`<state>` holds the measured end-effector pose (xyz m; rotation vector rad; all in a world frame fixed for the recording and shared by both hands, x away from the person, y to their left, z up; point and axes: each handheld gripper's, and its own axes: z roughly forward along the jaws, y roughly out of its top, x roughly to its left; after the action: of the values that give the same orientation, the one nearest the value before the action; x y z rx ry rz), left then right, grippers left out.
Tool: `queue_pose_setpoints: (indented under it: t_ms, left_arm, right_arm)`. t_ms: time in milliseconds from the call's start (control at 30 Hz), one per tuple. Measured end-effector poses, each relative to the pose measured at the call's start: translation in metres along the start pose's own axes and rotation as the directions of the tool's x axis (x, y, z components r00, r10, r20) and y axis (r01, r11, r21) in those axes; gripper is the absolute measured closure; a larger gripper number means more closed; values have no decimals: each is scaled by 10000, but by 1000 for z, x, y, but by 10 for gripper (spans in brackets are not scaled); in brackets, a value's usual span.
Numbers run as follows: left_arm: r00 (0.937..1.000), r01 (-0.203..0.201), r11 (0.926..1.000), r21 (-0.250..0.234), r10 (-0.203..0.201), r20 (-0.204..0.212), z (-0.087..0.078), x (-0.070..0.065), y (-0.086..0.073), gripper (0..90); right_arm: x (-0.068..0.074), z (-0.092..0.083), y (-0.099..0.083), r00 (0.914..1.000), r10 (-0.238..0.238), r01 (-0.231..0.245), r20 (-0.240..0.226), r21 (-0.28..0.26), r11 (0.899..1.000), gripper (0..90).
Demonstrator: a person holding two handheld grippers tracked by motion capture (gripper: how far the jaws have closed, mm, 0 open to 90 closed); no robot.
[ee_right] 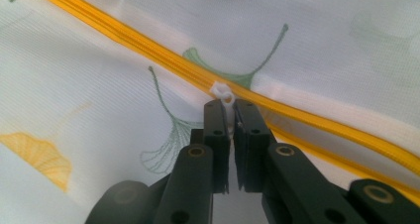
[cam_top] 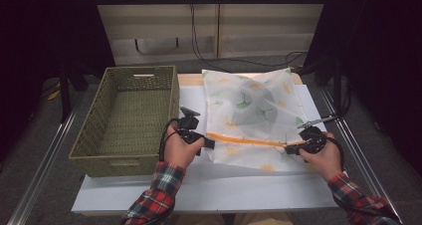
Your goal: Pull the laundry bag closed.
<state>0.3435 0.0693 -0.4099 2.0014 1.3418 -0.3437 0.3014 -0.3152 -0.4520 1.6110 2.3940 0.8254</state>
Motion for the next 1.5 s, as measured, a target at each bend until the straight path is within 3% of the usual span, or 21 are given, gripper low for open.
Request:
queue_pose_setpoints:
  t_ms: [367,600,1500]
  left_arm:
    - [9999,-128,9999,-9,128,-38,0,0,0,894]
    - [10000,63,10000,-26,-63,36,0,0,0,894]
    - [10000,65,9999,-123,-65,35,-2,0,0,894]
  right_arm:
    - [-3,-2,-2,9998,171,-171,-31,-134,9998,858]
    - [-3,-3,-2,9998,175,-175,35,-97,9998,857]
    - [-11,-7,-7,9994,292,-289,174,-175,9994,858]
